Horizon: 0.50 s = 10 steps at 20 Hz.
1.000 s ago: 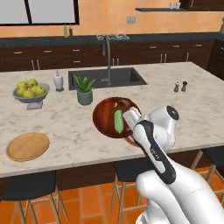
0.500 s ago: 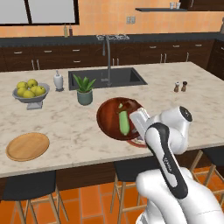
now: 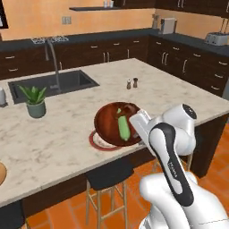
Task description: Pick the chicken drumstick and corn from their plates and place them in the bowl. Then put the bowl in the fridge.
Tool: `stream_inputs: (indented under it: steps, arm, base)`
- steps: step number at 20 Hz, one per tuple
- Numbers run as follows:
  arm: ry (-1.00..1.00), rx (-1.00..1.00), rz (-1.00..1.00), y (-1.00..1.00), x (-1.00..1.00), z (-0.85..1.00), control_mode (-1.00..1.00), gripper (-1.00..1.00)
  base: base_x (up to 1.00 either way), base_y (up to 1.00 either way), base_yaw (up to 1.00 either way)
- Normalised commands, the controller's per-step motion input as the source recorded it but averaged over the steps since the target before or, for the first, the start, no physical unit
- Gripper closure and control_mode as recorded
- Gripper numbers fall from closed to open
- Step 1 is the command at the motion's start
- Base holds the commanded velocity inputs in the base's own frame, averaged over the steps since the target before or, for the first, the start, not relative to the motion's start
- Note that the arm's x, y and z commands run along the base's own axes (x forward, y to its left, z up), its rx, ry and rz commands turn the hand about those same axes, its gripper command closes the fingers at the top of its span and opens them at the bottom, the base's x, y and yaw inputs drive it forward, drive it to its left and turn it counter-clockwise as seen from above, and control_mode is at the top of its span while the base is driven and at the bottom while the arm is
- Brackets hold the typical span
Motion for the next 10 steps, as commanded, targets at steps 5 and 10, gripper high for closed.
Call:
stream_inputs:
  steps: [5, 10]
  arm:
    - [0.00, 0.00, 0.00, 0.00, 0.00, 0.00, 1.00, 1.00]
    - [0.00, 0.00, 0.00, 0.00, 0.00, 0.00, 1.00, 1.00]
  base:
    - [0.34, -0.73, -0.76]
    - [0.90, -1.00, -0.42]
